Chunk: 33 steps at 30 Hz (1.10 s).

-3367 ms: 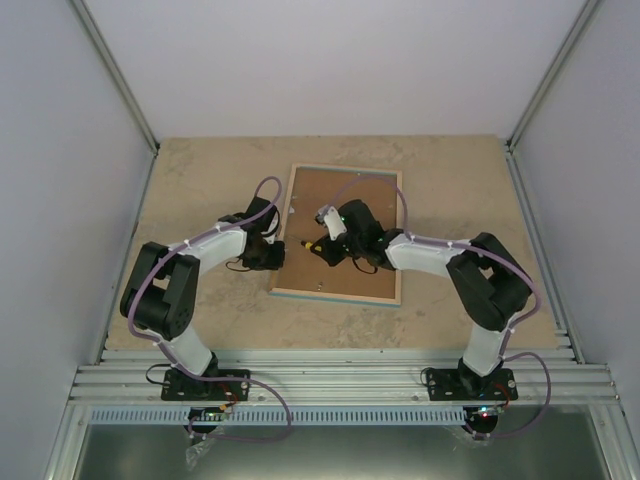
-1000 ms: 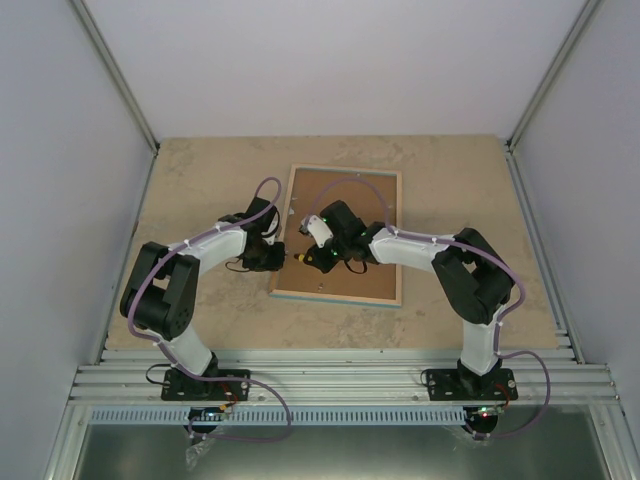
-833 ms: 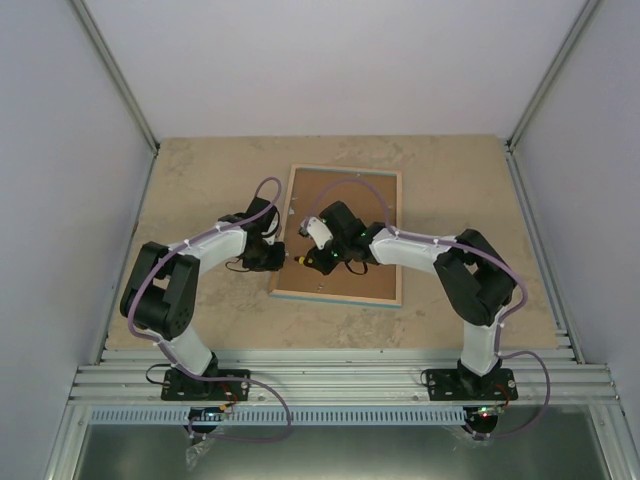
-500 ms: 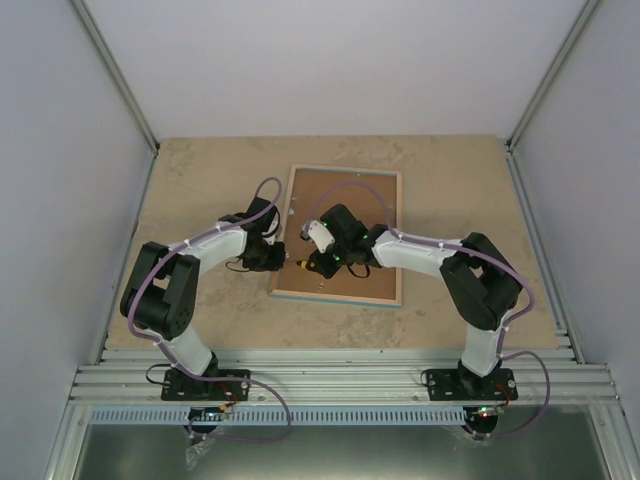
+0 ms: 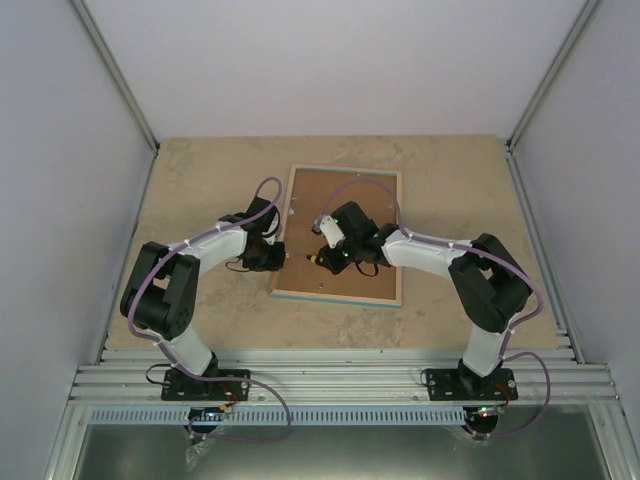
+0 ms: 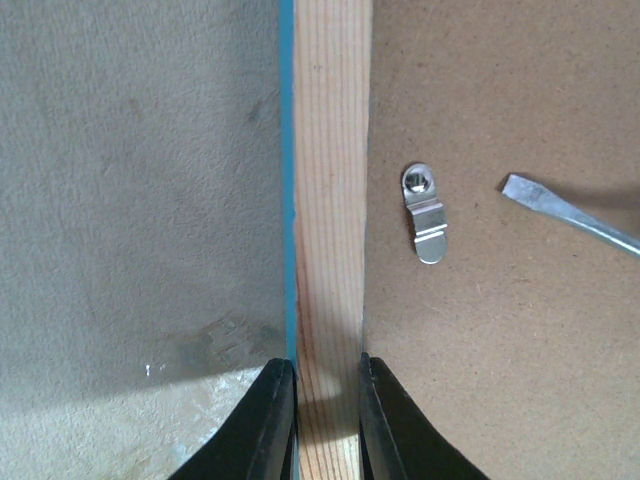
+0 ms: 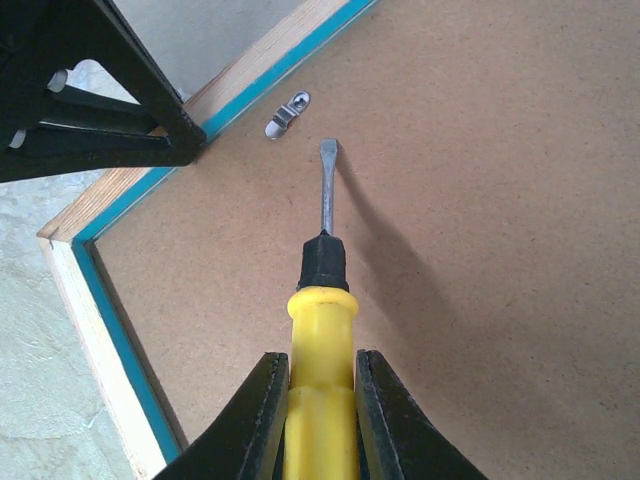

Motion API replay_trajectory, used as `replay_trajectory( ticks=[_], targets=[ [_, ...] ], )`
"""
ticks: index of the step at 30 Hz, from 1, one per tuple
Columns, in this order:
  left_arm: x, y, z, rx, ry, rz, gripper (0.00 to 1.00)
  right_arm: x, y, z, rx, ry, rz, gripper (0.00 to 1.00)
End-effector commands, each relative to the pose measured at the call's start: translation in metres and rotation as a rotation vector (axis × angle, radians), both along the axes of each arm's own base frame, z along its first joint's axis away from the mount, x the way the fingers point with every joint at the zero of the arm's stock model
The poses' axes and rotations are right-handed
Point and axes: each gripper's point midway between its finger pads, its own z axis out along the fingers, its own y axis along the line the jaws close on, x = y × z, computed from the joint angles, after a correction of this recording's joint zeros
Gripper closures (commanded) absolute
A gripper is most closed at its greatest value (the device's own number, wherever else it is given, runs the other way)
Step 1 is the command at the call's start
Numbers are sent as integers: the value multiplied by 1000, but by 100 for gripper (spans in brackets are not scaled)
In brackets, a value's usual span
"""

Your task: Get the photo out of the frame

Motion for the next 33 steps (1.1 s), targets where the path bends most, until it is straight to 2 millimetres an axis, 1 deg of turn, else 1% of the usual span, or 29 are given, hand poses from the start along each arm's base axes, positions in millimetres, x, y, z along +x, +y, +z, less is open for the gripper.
replay_trajectory(
  ticks=[1, 7, 10, 16, 22, 33],
  targets=[
    [6, -9, 5, -32, -13, -3, 84, -5, 1, 8, 31, -1, 16, 99],
    [6, -10, 4, -33, -10, -4, 84, -18, 14, 19, 100, 9, 79, 100],
    [6, -9, 4, -33, -10, -5, 84, -20, 19, 20, 116, 17, 83, 99],
    [6, -10, 4, -33, -10, -5, 84, -17, 23, 12, 130, 52, 48, 99],
    [6, -10, 4, -32, -10, -6, 84, -14, 23, 0, 116, 71, 13, 100],
    [6, -10, 5, -33, -11, -6, 84, -9, 19, -14, 80, 77, -23, 100]
  ],
)
